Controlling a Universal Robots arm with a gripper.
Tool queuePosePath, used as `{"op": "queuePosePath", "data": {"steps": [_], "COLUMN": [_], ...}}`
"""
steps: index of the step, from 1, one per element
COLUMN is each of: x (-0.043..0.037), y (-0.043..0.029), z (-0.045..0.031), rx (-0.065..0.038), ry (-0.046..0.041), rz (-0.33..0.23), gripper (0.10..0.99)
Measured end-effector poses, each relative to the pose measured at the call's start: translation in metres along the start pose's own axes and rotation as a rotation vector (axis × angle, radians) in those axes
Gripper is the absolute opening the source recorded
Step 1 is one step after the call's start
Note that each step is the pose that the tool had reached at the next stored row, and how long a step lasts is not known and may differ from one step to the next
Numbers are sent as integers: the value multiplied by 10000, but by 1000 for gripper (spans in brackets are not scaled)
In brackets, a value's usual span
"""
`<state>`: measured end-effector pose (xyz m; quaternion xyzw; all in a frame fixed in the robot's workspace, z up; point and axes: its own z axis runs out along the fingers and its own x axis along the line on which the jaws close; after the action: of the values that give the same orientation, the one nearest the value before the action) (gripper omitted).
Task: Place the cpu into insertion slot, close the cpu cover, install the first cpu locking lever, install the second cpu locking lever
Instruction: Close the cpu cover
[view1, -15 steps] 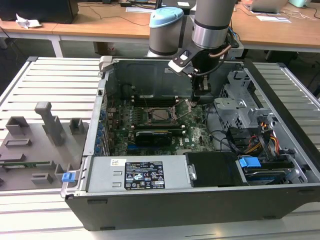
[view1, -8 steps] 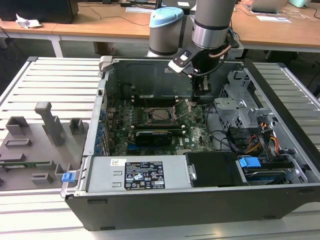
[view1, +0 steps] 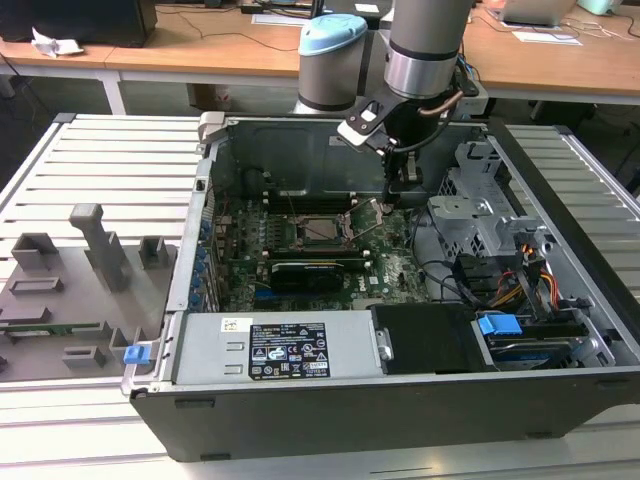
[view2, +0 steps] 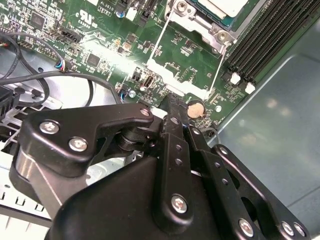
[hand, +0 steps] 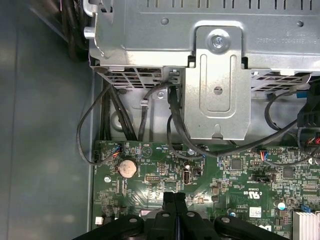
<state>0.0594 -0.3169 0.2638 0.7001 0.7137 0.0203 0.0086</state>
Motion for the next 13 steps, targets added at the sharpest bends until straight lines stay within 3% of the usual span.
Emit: {"op": "queuePosePath", "data": {"steps": [13], "x": [-2], "y": [64], "z": [55], "rx": [14], "ry": [9], "rz": [-206], "gripper": [106]}}
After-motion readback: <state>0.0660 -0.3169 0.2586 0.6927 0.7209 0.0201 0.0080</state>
